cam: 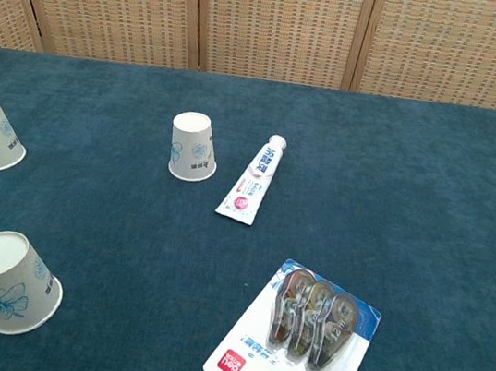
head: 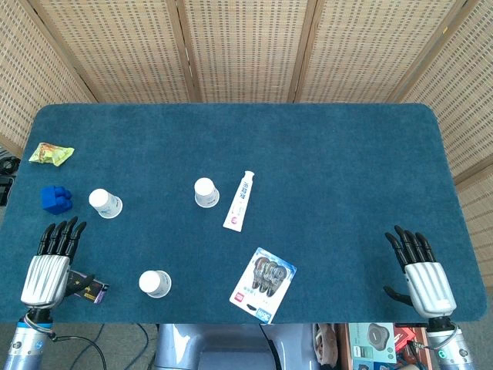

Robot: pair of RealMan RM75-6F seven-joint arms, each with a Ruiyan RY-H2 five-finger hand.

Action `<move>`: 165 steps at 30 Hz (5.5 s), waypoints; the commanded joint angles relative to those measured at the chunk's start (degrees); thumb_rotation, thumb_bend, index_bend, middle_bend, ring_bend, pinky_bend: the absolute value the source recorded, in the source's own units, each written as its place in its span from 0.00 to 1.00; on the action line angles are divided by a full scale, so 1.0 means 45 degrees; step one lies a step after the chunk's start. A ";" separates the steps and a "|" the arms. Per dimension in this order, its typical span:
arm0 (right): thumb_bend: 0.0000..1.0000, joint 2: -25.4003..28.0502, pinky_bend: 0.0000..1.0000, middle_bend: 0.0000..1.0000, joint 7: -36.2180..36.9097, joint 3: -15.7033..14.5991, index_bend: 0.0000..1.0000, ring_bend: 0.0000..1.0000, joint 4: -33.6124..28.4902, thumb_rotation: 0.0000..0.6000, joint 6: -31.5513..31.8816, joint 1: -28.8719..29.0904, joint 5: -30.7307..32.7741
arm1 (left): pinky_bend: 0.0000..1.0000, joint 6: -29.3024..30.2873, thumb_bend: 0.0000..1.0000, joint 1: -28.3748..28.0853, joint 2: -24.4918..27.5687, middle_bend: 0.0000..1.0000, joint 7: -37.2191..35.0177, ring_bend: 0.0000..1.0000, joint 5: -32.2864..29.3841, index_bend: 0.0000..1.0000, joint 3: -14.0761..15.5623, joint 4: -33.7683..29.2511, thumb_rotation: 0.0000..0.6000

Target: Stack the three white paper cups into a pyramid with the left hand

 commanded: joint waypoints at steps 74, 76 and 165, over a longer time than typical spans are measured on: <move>0.00 0.0409 0.00 0.00 0.1009 0.0364 0.00 0.00 0.0086 1.00 0.0109 -0.0129 0.0577 | 0.00 -0.5650 0.16 -0.4264 0.0258 0.00 0.6090 0.00 -0.5139 0.43 0.0437 -0.4391 1.00; 0.00 0.0406 0.00 0.00 0.1010 0.0365 0.00 0.00 0.0090 1.00 0.0098 -0.0129 0.0589 | 0.00 -0.5579 0.16 -0.4289 0.0271 0.00 0.6082 0.00 -0.5133 0.44 0.0480 -0.4387 1.00; 0.00 0.0536 0.00 0.00 0.1086 0.0384 0.00 0.00 -0.0049 1.00 -0.0088 -0.0120 0.0760 | 0.00 -0.7235 0.16 -0.9541 -0.0472 0.00 0.5064 0.00 -1.4539 0.17 -0.1796 0.1933 1.00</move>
